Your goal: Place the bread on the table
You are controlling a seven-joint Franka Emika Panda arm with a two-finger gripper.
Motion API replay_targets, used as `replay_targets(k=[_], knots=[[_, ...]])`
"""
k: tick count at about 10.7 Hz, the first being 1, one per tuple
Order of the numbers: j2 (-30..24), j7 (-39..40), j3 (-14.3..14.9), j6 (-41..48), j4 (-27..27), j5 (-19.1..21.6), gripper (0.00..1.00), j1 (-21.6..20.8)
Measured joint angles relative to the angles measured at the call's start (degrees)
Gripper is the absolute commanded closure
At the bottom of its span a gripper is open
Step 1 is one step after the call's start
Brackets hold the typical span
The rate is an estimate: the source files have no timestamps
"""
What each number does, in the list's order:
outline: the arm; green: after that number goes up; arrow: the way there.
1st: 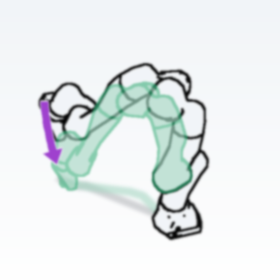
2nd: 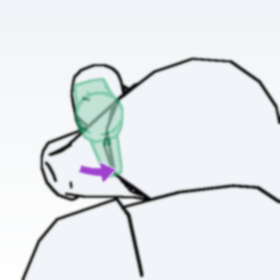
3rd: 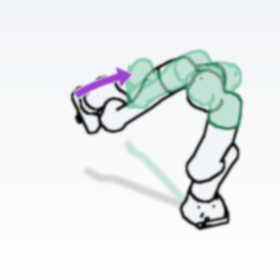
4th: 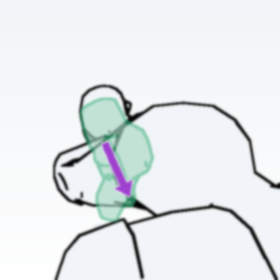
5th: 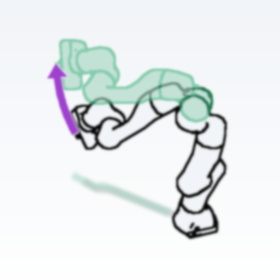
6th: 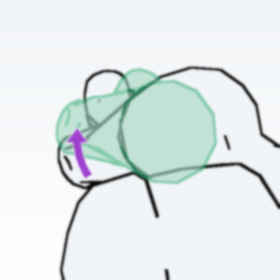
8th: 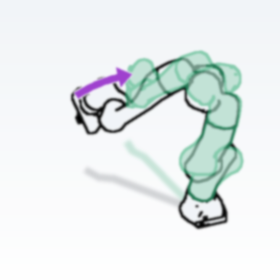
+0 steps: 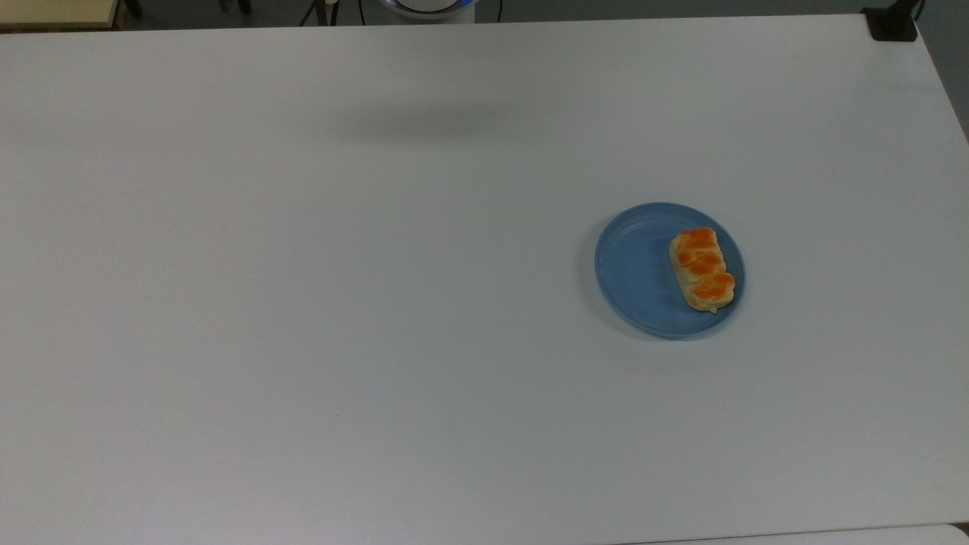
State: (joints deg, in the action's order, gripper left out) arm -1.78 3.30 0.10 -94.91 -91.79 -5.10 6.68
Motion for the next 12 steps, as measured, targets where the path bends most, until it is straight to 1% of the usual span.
replay_targets(k=[9,12], knots=[[0.0,0.0,0.0,-0.1,-0.1,0.0,0.0,-0.1],[0.2,2.6,0.0,-2.2,-0.6,0.0,0.0,-0.1]])
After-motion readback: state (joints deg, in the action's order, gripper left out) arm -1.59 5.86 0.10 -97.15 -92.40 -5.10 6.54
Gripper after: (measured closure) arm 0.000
